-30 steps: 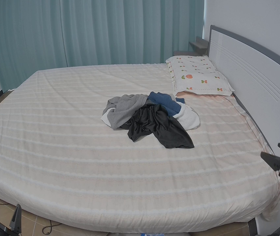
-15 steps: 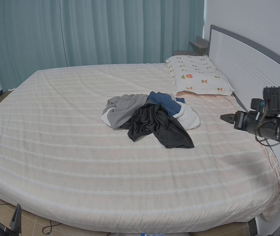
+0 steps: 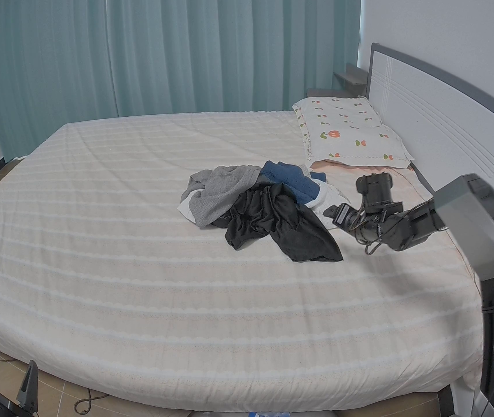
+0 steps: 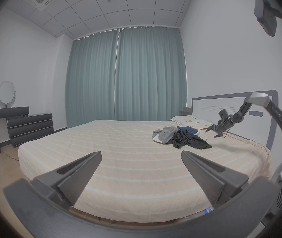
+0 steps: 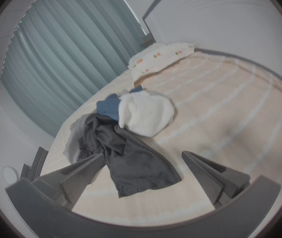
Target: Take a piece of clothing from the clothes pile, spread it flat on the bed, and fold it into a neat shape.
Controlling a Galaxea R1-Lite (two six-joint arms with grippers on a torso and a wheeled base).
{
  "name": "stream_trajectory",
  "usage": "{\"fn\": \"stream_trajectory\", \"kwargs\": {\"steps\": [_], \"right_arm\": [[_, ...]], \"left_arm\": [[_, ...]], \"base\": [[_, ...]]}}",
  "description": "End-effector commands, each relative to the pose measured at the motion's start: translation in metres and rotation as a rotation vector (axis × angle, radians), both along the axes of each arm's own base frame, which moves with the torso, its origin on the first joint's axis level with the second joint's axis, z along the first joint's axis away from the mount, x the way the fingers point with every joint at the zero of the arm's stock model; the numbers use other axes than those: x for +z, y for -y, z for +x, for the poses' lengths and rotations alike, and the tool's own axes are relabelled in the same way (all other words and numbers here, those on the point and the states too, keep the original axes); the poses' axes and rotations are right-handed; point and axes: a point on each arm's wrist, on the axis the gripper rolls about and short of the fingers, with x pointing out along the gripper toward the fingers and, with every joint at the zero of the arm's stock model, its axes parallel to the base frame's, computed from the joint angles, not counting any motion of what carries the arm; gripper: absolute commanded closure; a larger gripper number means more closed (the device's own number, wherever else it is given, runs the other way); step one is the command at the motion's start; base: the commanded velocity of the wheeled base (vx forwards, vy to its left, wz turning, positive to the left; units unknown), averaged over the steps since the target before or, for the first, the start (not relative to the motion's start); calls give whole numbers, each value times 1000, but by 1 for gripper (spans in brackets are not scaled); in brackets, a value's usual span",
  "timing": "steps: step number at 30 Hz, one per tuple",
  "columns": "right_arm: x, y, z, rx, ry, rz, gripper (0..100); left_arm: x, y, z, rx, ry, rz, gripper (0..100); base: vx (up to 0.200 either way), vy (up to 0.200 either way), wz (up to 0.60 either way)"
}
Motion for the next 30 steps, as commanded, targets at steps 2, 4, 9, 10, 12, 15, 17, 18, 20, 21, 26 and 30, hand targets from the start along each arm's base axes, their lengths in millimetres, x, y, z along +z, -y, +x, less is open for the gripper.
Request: {"fn": "stream_trajectory", "kwargs": {"steps": [2, 4, 9, 10, 12, 15, 17, 18, 20, 21, 26, 30], "right_arm": [[-76, -19, 17, -32, -112, 14, 0], [-78, -18, 17, -39, -111, 5, 0], [-84, -26, 22, -33, -99, -2, 0], [-86, -29, 22, -30, -98, -6, 0], [-90, -35, 22, -26, -95, -19, 0], [-96, -41, 24, -20, -85, -55, 0], [-99, -44, 26, -18, -73, -76, 0], [-100, -45, 27, -19, -69, -80, 0], [-100, -46, 29, -19, -60, -89, 0], [-100, -47, 29, -16, -54, -95, 0], [-96, -48, 28, -15, -44, -121, 100], [-98, -46, 26, -9, -50, -134, 100]], "left_arm": [[-5, 0, 0, 1, 1, 0, 0], [-5, 0, 0, 1, 1, 0, 0], [-5, 0, 0, 0, 1, 0, 0], [-5, 0, 0, 1, 1, 0, 0], [-5, 0, 0, 1, 1, 0, 0], [-5, 0, 0, 0, 1, 0, 0], [-5, 0, 0, 1, 1, 0, 0], [-5, 0, 0, 1, 1, 0, 0], [-5, 0, 0, 0, 1, 0, 0], [-5, 0, 0, 0, 1, 0, 0], [-5, 0, 0, 1, 1, -1, 0], [-5, 0, 0, 0, 1, 0, 0]], "base": [[0, 0, 0], [0, 0, 0], [0, 0, 0], [0, 0, 0], [0, 0, 0], [0, 0, 0], [0, 0, 0], [0, 0, 0], [0, 0, 0], [0, 0, 0], [0, 0, 0], [0, 0, 0]]}}
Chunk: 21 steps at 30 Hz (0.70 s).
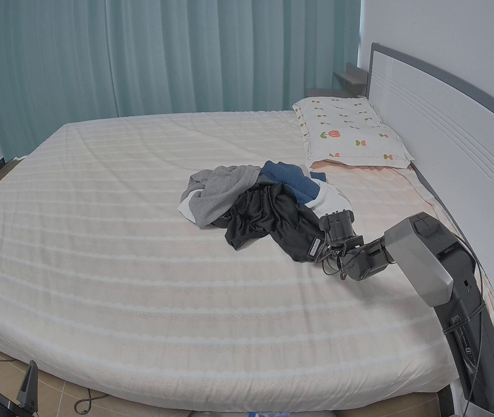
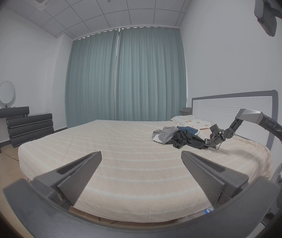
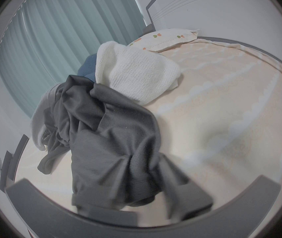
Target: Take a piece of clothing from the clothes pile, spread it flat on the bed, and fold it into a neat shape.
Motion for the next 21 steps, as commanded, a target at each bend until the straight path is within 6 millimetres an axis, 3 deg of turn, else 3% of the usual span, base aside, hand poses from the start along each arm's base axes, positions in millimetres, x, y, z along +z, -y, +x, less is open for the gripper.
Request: {"fn": "stream_trajectory", "kwargs": {"steps": [1, 5, 7, 9, 12, 13, 14, 15, 16, 18, 21], "right_arm": [[2, 1, -1, -3, -1, 6, 100], [9, 3, -3, -4, 7, 20, 100], [32, 6, -8, 10, 55, 77, 100], [42, 7, -13, 28, 72, 109, 100], [71, 17, -38, 62, 97, 200, 100], [71, 17, -38, 62, 97, 200, 100], [88, 23, -58, 99, 100, 292, 100], [91, 24, -61, 106, 102, 307, 100], [109, 30, -82, 158, 117, 396, 100], [126, 35, -103, 231, 134, 467, 100], [140, 40, -121, 293, 169, 506, 100]], "left_arm": [[-5, 0, 0, 0, 1, 0, 0], [-5, 0, 0, 0, 1, 0, 0], [-5, 0, 0, 1, 1, 0, 0], [-5, 0, 0, 1, 1, 0, 0], [-5, 0, 0, 0, 1, 0, 0], [-5, 0, 0, 0, 1, 0, 0], [-5, 0, 0, 1, 1, 0, 0], [-5, 0, 0, 1, 1, 0, 0], [-5, 0, 0, 0, 1, 0, 0], [-5, 0, 0, 1, 1, -1, 0], [-5, 0, 0, 1, 1, 0, 0]], "base": [[0, 0, 0], [0, 0, 0], [0, 0, 0], [0, 0, 0], [0, 0, 0], [0, 0, 0], [0, 0, 0], [0, 0, 0], [0, 0, 0], [0, 0, 0], [0, 0, 0]]}}
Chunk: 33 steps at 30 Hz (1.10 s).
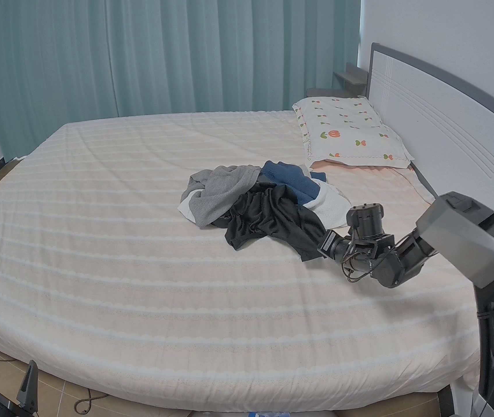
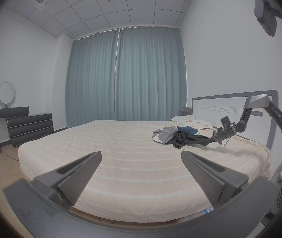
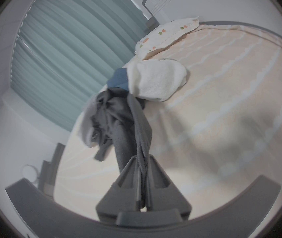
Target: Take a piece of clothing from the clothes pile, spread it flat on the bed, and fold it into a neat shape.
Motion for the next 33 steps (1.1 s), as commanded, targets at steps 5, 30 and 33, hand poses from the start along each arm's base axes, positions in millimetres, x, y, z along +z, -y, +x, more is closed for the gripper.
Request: {"fn": "stream_trajectory", "kwargs": {"steps": [5, 30, 33], "right_arm": [[125, 15, -99, 212, 270, 264, 100], [208, 13, -203, 380, 569, 387, 100], [209, 8, -205, 399, 571, 395, 100]], "left_arm": [[-5, 0, 0, 2, 1, 0, 0], [-5, 0, 0, 5, 1, -20, 0], [-5, 0, 0, 13, 5, -25, 0]], "base": [[0, 0, 0], [0, 0, 0], [0, 0, 0]]}}
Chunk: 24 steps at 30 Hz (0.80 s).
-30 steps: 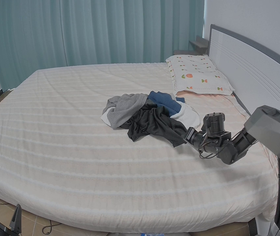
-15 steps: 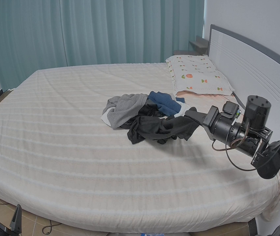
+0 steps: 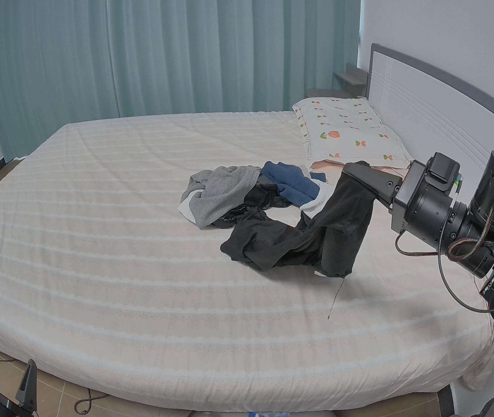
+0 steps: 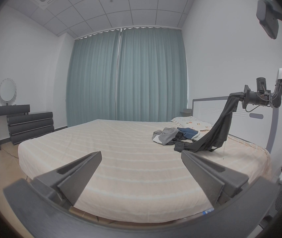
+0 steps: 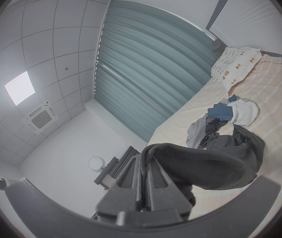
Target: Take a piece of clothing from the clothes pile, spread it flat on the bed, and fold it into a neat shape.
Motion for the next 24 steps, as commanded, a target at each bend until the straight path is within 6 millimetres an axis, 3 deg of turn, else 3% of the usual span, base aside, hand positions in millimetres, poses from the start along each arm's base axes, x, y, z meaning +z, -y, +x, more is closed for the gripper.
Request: {"fn": "stream_trajectory", "kwargs": {"steps": [1, 5, 6, 8, 12, 14, 16, 17, 20, 24], "right_arm": [[7, -2, -6, 18, 23, 14, 100], [5, -4, -5, 19, 16, 9, 100], [2, -4, -3, 21, 9, 5, 100], [-1, -7, 1, 25, 1, -2, 100], [1, -13, 11, 22, 23, -14, 100], [2, -20, 20, 24, 41, -31, 100], [4, -22, 20, 26, 49, -32, 100], [13, -28, 19, 32, 98, -47, 100], [29, -31, 12, 50, 135, -35, 100], [54, -42, 13, 74, 166, -15, 100]], "left_arm": [[-5, 0, 0, 6, 4, -5, 0], [4, 0, -2, 16, 40, -22, 0], [82, -1, -10, 20, 195, -127, 0], [113, -1, 8, 21, 140, -196, 0], [108, 0, 24, -7, 32, -98, 0], [86, 1, 47, -52, -141, -57, 0], [84, 1, 51, -57, -167, -53, 0], [78, 3, 70, -86, -252, -49, 0], [83, 9, 101, -137, -297, -56, 0], [73, 22, 145, -193, -359, -52, 0]], "base": [[0, 0, 0], [0, 0, 0], [0, 0, 0], [0, 0, 0], [0, 0, 0], [0, 0, 0], [0, 0, 0], [0, 0, 0], [0, 0, 0], [0, 0, 0]]}}
